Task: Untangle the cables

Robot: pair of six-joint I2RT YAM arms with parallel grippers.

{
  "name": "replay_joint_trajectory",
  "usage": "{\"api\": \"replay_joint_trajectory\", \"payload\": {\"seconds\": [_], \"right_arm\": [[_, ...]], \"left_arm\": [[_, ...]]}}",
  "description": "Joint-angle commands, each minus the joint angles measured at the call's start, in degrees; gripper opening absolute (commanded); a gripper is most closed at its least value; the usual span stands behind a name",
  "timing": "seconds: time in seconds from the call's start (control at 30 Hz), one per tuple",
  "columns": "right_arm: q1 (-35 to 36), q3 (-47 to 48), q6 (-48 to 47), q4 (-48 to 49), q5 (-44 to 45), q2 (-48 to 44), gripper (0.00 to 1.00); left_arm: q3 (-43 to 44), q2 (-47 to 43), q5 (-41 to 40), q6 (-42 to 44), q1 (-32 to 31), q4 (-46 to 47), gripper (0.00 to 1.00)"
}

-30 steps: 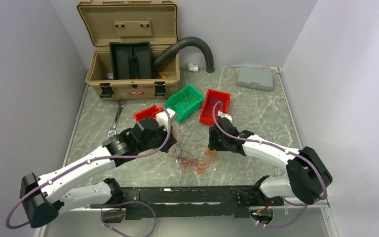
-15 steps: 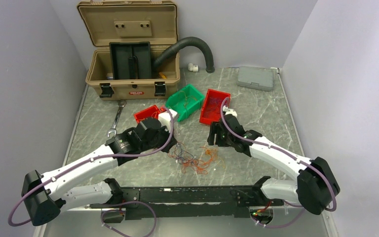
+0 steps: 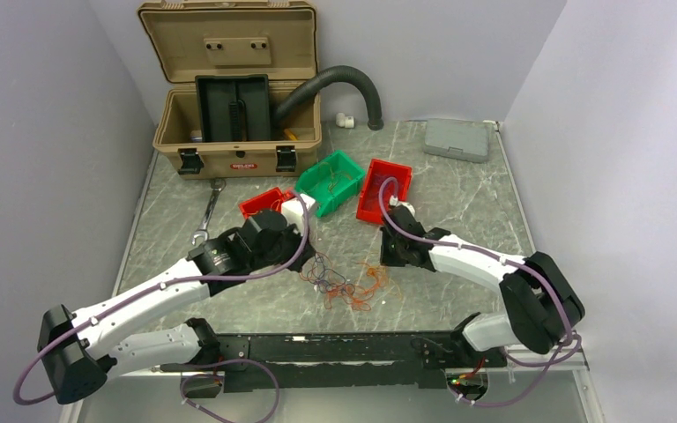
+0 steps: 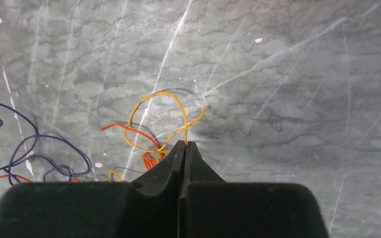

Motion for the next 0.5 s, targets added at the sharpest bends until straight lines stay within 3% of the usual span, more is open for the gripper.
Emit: {"api": "replay_joint_trajectory", "payload": {"seconds": [0.0, 0.13, 0.37, 0.47], "right_arm": [[-0.1, 0.7, 2.3, -1.7, 5.9, -6.3, 0.00], [-2.5, 0.3, 5.0, -9.1, 16.4, -17.3, 0.00], [-9.7, 6.3, 10.6, -26.4, 38.7, -33.0, 0.00], [-10.0, 10.0, 14.4, -32.8, 48.2, -37.9, 0.00]], "left_arm": [[-1.4, -3.2, -3.8, -3.9, 1.2, 0.4, 0.00], [-4.4, -8.7, -9.3, -7.6, 4.9, -2.4, 0.00], [-4.3, -18.8, -31.9, -19.6, 6.5, -16.5, 0.00], [-4.7, -23.9, -37.4, -23.0, 6.6, -19.7, 0.00]]}}
